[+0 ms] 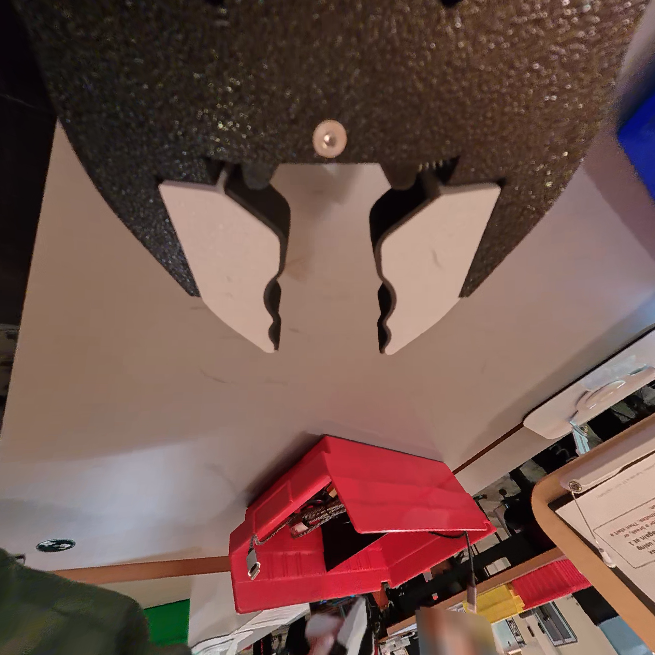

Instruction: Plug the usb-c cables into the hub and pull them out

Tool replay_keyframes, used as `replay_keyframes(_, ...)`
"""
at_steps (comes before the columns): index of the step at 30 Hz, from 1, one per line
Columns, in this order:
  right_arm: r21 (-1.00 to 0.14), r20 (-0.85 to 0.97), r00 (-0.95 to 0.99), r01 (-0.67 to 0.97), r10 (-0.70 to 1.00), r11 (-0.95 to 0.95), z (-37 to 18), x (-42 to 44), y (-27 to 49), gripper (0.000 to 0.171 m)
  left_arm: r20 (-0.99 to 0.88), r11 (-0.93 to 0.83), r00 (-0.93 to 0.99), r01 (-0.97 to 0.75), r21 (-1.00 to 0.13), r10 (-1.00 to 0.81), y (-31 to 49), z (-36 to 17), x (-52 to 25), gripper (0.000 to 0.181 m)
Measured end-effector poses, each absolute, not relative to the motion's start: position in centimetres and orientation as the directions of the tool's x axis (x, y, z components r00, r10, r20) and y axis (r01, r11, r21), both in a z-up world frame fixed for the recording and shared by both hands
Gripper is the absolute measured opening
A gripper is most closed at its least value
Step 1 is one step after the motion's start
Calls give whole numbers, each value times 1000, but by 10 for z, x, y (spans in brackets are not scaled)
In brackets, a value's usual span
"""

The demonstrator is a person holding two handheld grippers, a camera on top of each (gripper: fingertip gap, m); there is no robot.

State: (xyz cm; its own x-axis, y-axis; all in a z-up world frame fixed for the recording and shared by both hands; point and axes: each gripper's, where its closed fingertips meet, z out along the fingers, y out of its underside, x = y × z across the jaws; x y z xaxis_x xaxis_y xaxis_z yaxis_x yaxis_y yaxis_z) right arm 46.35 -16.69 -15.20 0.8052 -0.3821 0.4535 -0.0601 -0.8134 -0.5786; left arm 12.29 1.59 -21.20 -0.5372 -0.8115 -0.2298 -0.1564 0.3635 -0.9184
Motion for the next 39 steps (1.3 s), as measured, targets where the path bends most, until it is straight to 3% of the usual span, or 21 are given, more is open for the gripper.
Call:
replay_keyframes(5,-862,229,777,-117,-586,-492,-109,399,-180,40,-198,338,-539,-174,-925,-819,5,-213,132,54)
replay_keyframes(9,-933,143,757,-112,-638,-342,-105,355,-195,38,-56,216,-518,-253,-943,-853,-14,-202,154,62)
replay_keyframes(13,-947,106,730,-133,-675,-293,-116,338,-206,43,92,67,-439,-333,-940,-894,-36,-186,196,71)
replay_keyframes(21,-949,110,738,-121,-666,-290,-117,334,-214,60,222,-41,-269,-548,-836,-937,-52,-173,292,72)
replay_keyframes(23,-939,119,718,-144,-686,-313,-123,339,-222,61,210,-16,-268,-582,-813,-940,-53,-166,316,68)
replay_keyframes(26,-927,97,713,-189,-694,-324,-128,341,-221,64,95,168,-332,-677,-717,-938,-55,-183,340,56)
replay_keyframes(28,-921,117,732,-172,-671,-349,-129,337,-210,65,78,179,-302,-732,-658,-950,-52,-192,356,69)
replay_keyframes(33,-884,235,763,-90,-602,-459,-133,329,-183,68,209,-45,-120,-764,-644,-971,-50,-187,399,59)
replay_keyframes(37,-854,276,762,-85,-585,-514,-141,328,-176,69,69,48,-98,-855,-517,-993,-35,-229,405,46)
replay_keyframes(39,-855,278,768,-75,-576,-513,-140,326,-171,69,17,122,-150,-859,-497,-988,-35,-244,404,17)
